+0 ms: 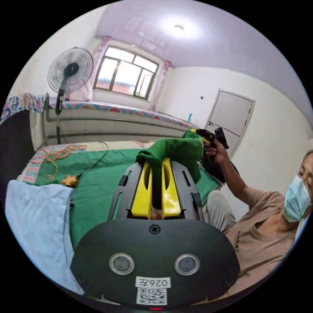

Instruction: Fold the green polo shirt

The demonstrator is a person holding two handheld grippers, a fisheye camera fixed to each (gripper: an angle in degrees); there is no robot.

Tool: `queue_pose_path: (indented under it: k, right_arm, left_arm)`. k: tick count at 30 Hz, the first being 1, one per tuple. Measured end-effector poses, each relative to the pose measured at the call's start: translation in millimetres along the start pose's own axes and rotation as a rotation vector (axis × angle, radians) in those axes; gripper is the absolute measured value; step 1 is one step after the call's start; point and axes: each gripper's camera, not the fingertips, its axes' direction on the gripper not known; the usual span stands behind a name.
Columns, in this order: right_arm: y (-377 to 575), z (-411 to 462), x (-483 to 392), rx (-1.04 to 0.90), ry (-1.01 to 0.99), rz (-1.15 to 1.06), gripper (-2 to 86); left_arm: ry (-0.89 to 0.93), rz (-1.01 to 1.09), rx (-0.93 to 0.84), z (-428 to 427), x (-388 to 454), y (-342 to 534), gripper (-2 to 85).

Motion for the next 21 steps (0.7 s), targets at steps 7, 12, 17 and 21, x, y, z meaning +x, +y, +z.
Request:
queue_pose_path:
  k: [7,12,17,21]
  right_arm:
    - [15,-84,34,0.253,0.080,-0.190,-1.6]
    - [83,-71,100,-0.033,0.358,-0.166,-1.3]
    - [121,-79,221,-0.007,0.365,0.223,0.3]
    - [103,-72,229,0.059,0.454,0.179,0.3]
  left_arm:
    - [0.088,0.102,0.140,82,-2,-64,4.9]
    - [-0.060,0.052,-0.102,154,-50,-22,14.0]
    - [0.110,-0.384,-0.193,200,-153,1,15.9]
    - [0.119,-0.411,-0.149,228,-173,-27,14.5]
